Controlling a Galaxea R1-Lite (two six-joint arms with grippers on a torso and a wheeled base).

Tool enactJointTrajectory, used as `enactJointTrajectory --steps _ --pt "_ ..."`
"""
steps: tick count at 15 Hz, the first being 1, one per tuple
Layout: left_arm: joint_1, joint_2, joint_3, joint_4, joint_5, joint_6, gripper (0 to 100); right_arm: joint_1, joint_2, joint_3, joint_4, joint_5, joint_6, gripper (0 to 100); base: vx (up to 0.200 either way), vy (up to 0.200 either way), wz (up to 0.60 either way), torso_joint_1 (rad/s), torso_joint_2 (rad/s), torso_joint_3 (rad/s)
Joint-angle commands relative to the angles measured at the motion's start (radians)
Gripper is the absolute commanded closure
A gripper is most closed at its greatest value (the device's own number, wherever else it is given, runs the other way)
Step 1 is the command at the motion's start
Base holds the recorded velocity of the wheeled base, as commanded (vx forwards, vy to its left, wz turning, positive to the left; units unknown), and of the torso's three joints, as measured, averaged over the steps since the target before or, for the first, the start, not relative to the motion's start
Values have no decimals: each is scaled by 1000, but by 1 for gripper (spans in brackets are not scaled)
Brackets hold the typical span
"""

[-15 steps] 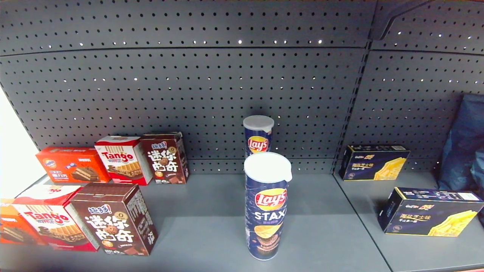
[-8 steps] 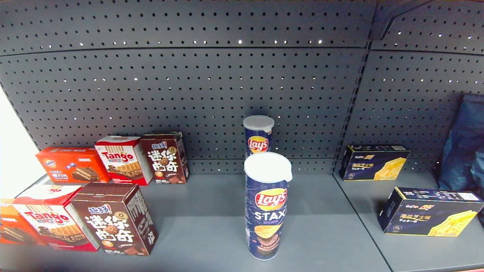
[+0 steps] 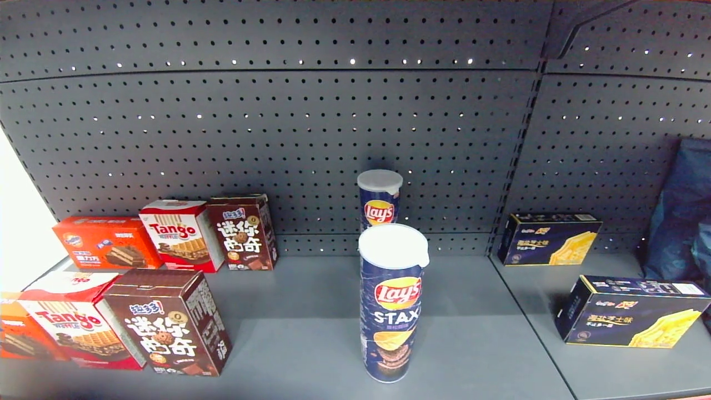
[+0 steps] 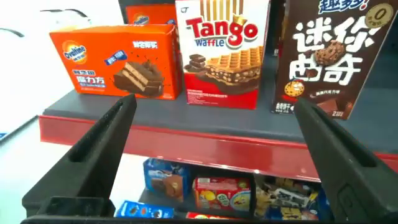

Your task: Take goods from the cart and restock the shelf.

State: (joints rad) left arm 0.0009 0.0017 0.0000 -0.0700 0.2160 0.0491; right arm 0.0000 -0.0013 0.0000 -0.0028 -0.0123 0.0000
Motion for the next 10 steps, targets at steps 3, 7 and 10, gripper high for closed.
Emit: enactJointTrajectory --steps 3,7,10 --pt "-1 -2 0 3 -489 -2 0 0 1 0 0 0 0 0 0 0 0 0 0 0" --pt "1 -2 0 56 -178 -17 0 0 1 0 0 0 0 0 0 0 0 0 0 0" --pt "1 -2 0 49 -236 52 0 0 1 0 0 0 0 0 0 0 0 0 0 0"
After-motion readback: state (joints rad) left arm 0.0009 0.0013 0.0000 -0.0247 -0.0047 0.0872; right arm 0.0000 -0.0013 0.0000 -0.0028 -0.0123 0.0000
